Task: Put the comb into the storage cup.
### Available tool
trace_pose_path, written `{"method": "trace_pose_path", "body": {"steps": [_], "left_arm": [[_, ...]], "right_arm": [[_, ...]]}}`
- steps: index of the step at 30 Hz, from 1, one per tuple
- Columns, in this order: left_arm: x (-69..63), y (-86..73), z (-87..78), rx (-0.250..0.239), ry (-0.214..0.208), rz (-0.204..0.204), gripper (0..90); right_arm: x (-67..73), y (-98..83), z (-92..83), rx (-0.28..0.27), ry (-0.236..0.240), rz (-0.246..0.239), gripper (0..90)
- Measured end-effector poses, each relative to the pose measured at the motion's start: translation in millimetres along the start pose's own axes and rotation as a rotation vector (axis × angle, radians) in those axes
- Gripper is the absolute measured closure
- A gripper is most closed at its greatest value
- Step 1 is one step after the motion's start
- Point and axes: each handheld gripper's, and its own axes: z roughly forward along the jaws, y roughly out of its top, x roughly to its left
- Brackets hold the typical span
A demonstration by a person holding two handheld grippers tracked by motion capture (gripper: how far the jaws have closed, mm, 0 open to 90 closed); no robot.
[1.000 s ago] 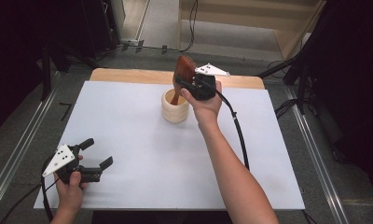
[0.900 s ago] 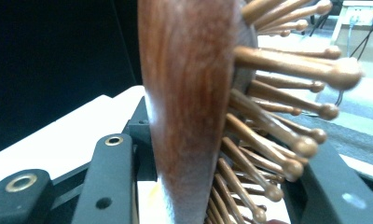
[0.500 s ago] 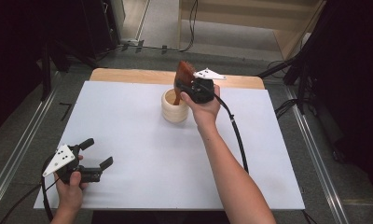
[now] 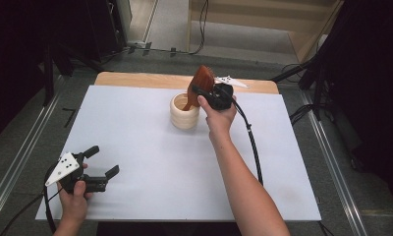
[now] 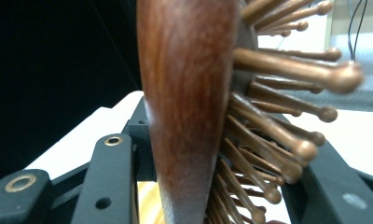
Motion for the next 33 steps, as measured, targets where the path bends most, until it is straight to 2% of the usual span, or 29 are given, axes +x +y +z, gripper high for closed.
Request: {"method": "trace_pose_path", "body": {"steps": [6, 11, 14, 24, 26, 27, 30, 33], "left_arm": [[0.2, 0.0, 0.1, 0.0, 0.0, 0.002, 0.0], [0.2, 0.0, 0.2, 0.0, -0.001, 0.003, 0.0], [0.1, 0.0, 0.3, 0.001, 0.0, 0.003, 0.0], [0.2, 0.0, 0.3, 0.0, 0.0, 0.003, 0.0], [0.3, 0.0, 0.3, -0.002, 0.0, 0.002, 0.0], [0.3, 0.0, 0.4, -0.002, 0.0, 0.001, 0.0], [0.3, 0.0, 0.5, -0.001, 0.0, 0.003, 0.0], [0.2, 0.0, 0.4, -0.001, 0.0, 0.002, 0.0]], "right_arm": [[-5.3, -1.9, 0.5, -0.006, -0.002, 0.045, 50.0], [-9.9, -3.1, -0.3, -0.003, -0.002, 0.06, 48.4], [-14.1, -5.0, -0.3, -0.002, 0.005, 0.097, 46.8], [-15.0, -4.7, -0.3, 0.017, 0.008, 0.111, 41.5], [-17.0, -3.6, -1.7, 0.025, 0.013, 0.114, 36.8], [-18.1, -2.0, -4.3, 0.036, -0.007, 0.104, 32.4], [-19.9, -1.4, -6.0, 0.044, -0.009, 0.101, 29.5], [-20.6, -0.1, -8.9, 0.068, -0.013, 0.087, 20.6]]}}
